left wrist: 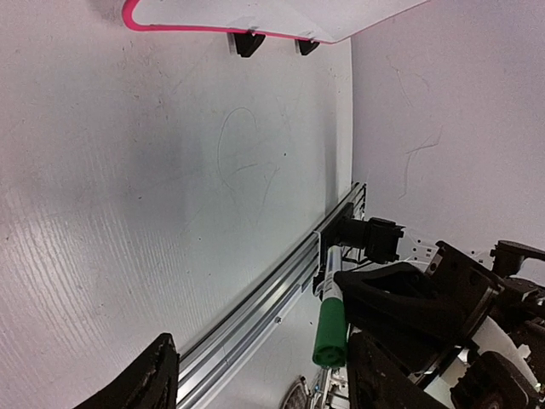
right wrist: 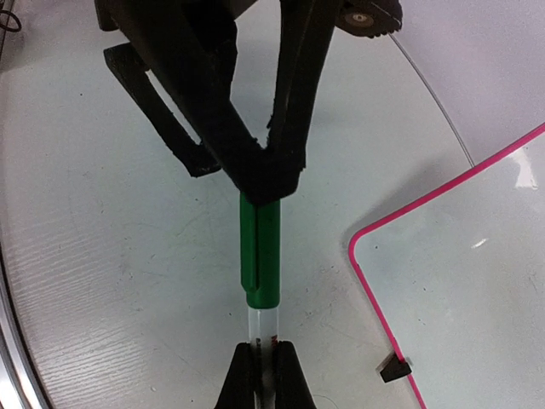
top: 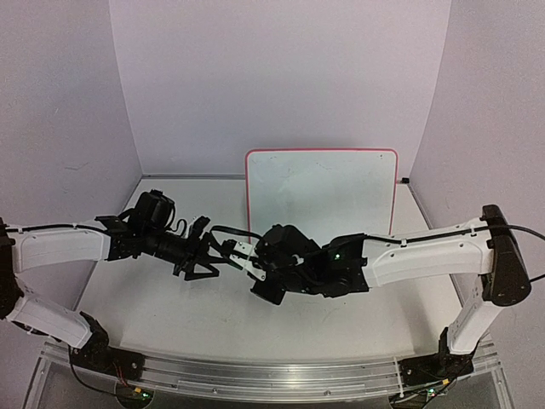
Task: Write a sentence on the whiteboard
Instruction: Pass from the right arm to the left
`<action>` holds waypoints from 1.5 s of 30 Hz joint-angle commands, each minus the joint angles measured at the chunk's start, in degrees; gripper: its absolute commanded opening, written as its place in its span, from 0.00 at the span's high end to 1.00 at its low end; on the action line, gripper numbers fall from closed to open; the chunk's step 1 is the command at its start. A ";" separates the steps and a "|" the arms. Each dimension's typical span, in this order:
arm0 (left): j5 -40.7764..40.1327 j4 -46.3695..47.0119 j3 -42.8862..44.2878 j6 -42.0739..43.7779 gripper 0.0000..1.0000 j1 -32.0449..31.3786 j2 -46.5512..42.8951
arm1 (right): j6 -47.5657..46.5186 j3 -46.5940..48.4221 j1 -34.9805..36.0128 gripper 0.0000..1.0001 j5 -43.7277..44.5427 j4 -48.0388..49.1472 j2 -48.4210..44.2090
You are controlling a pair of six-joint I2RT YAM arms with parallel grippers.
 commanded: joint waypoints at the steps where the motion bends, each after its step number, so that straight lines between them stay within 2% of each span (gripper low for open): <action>1: 1.21 4.44 2.98 -1.96 0.33 -2.11 1.09 | -1.52 3.19 0.93 1.00 2.07 0.43 0.71; 4: 1.12 5.70 2.96 -2.72 0.34 -2.83 1.54 | -1.82 3.71 1.20 1.00 2.15 0.42 1.11; 7: 1.47 7.01 2.91 -3.49 0.42 -3.24 2.05 | -1.92 3.92 1.46 1.00 2.39 0.51 1.16; 11: 1.85 11.64 1.81 -6.24 0.58 -3.62 1.77 | -2.01 3.81 1.73 1.00 2.55 0.52 1.15; 18: 2.12 15.24 -0.02 -9.58 0.96 -3.63 1.20 | -1.27 2.54 1.74 1.00 3.44 0.92 0.70; 21: 2.27 16.63 -0.74 -10.34 1.00 -3.63 0.71 | 1.09 1.73 1.71 0.98 4.85 1.86 -0.40; 22: 2.06 16.74 -0.87 -10.34 1.00 -3.62 0.42 | 2.21 1.75 1.66 0.94 5.27 1.92 -0.80; 24: 0.49 17.53 -1.42 -10.28 1.00 -3.62 -1.09 | 5.66 1.72 1.53 0.78 5.54 1.93 -2.29; 27: -2.52 19.21 -2.40 -10.17 1.00 -3.62 -4.22 | 11.93 0.35 0.21 0.73 3.12 2.04 -5.40; 29: -4.40 20.14 -2.63 -9.77 1.00 -3.60 -5.86 | 16.15 -0.95 -1.10 0.65 0.32 2.51 -7.39; 33: -7.93 21.73 -3.61 -8.73 1.00 -3.50 -9.57 | 24.17 -5.13 -5.01 0.29 -8.20 5.34 -11.99; 36: -10.41 23.99 -5.01 -8.26 1.00 -3.53 -12.37 | 32.44 -11.12 -10.36 0.17 -19.35 12.48 -16.61; 39: -11.50 26.95 -6.34 -8.00 1.00 -3.54 -14.37 | 40.81 -15.93 -14.55 0.09 -28.87 22.70 -19.67; 45: -9.34 32.23 -7.23 -7.27 1.00 -3.56 -16.03 | 55.12 -19.37 -18.38 0.08 -44.26 40.02 -18.08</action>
